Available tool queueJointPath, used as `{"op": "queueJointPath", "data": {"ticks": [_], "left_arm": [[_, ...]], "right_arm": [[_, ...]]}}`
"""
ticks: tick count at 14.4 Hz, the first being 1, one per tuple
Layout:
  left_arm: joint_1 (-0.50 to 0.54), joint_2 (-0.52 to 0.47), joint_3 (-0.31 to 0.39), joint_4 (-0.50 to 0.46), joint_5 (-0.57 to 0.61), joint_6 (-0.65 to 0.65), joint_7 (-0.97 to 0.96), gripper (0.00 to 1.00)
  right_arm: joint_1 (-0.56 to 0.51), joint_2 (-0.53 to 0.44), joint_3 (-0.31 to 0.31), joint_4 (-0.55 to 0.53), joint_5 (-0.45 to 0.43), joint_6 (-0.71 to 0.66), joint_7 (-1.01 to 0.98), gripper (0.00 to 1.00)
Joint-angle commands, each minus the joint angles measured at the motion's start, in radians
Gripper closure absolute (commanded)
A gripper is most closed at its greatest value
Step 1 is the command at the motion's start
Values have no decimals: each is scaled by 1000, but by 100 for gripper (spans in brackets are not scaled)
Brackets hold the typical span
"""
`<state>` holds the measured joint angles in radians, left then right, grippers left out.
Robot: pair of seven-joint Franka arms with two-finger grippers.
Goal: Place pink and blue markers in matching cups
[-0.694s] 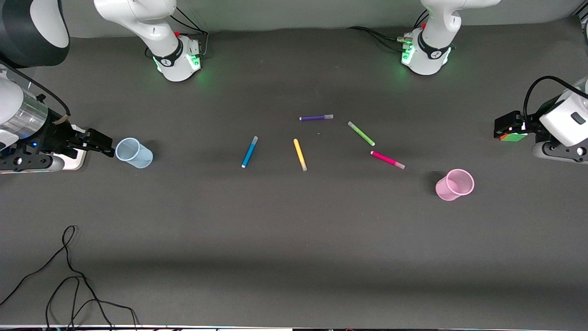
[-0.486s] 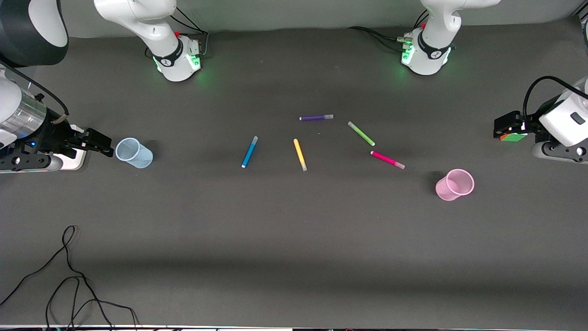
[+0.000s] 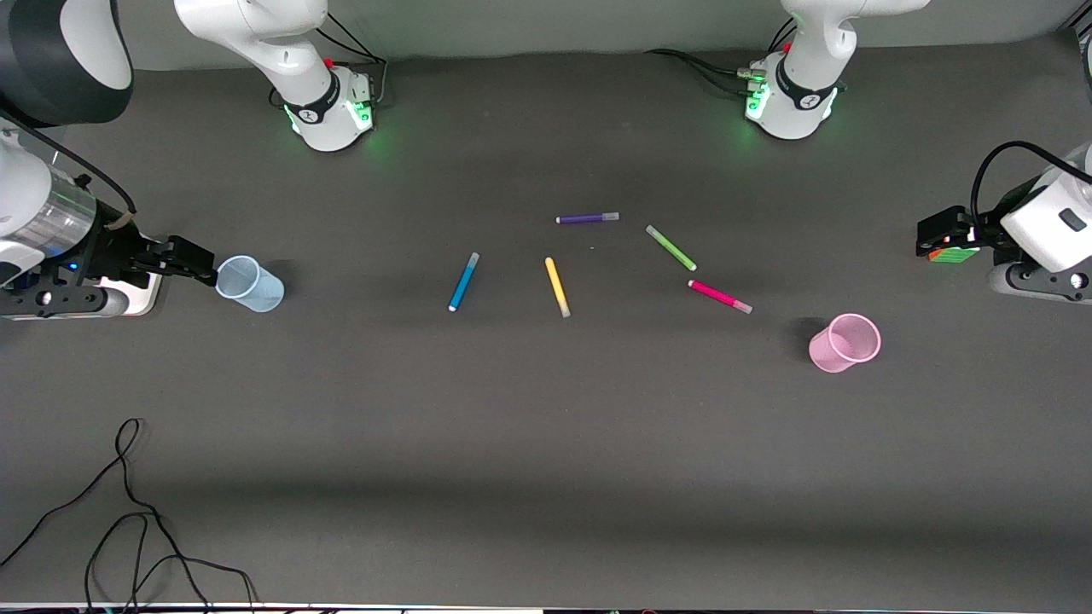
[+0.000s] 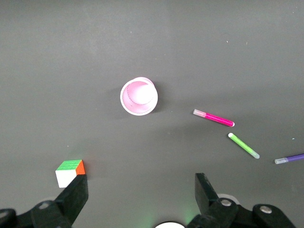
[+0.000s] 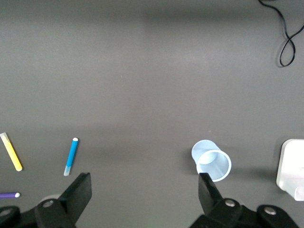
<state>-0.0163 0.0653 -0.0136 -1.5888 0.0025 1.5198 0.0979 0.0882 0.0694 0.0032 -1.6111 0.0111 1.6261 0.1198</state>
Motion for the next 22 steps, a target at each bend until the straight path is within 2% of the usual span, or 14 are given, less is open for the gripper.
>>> {"op": "queueJointPath", "data": {"ticks": [1, 4, 7, 9, 11, 15, 17, 19, 22], "left_arm": [[-25, -35, -6, -26, -16, -44, -121, 0], [-68, -84, -41, -92, -24, -37, -321, 0], [-79, -107, -95, -132, -79, -40, -588, 0], [-80, -107, -152, -146, -104, -23, -801, 0], [-80, -107, -218, -169, -105, 8, -1000, 0], [-80, -108, -319, -246, -107, 117, -1418, 0], [-80, -111, -335, -289, -107, 172, -1497, 0], [-80, -121, -335, -360, -105, 245, -1497, 0], [-79, -169, -333, -552, -91, 452, -1497, 0]], "right_arm": [[53, 38, -2, 7, -4, -31, 87, 0], [56, 93, 17, 2, 159, -95, 174, 0], [71, 150, 40, -16, 211, -92, 303, 0], [74, 206, 46, -27, 292, -88, 319, 0], [76, 289, 53, -27, 332, -83, 323, 0], [76, 438, 156, -43, 358, 23, 434, 0], [76, 498, 195, -75, 362, 127, 495, 0], [81, 556, 219, -99, 363, 236, 524, 0], [84, 628, 253, -99, 362, 351, 586, 0]]}}
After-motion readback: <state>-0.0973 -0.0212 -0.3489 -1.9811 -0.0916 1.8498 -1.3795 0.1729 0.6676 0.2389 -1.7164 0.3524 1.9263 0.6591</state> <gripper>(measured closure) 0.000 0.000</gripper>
